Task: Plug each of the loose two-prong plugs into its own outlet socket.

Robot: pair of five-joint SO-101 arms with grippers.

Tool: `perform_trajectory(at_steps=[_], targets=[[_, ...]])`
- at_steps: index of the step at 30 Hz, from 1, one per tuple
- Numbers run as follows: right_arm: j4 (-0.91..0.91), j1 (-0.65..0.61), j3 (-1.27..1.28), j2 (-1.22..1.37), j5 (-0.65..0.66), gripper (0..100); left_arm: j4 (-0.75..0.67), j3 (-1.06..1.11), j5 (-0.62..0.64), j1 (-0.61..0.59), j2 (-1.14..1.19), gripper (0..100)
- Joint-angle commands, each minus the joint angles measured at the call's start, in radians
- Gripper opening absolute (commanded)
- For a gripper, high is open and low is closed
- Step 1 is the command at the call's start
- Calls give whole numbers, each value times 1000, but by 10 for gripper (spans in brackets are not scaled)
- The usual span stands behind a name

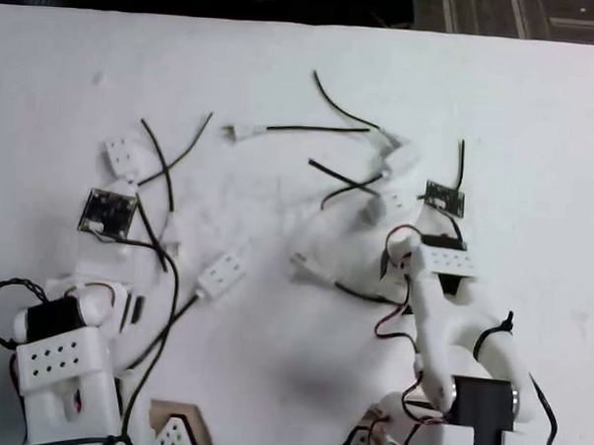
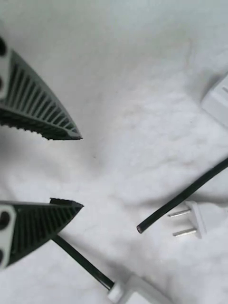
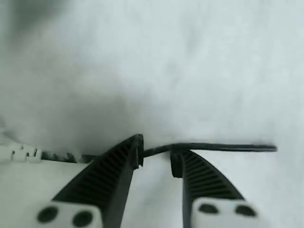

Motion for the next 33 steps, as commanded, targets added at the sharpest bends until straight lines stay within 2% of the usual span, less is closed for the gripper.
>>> perform_trajectory(at_steps=[1,6,14,17,22,27,30,33], targets=[[-116,94,-51,-22,81,125,-15,-2,9,-7,-15,212],[-108,101,-58,-22,129,10,-15,-2,9,-7,-15,212],[159,107,-149,-124,235,16,-15,0,9,-7,-15,212],[219,107,-175,-213,336,16,-15,0,9,-7,-15,212],[217,107,-180,-309,568,16,-15,0,9,-7,-15,212],[140,111,-180,-309,753,17,-15,0,9,-7,-15,212],[84,119,-180,-309,741,41,-15,0,9,-7,-15,212],[91,120,-180,-318,657,151,-15,0,9,-7,-15,212]])
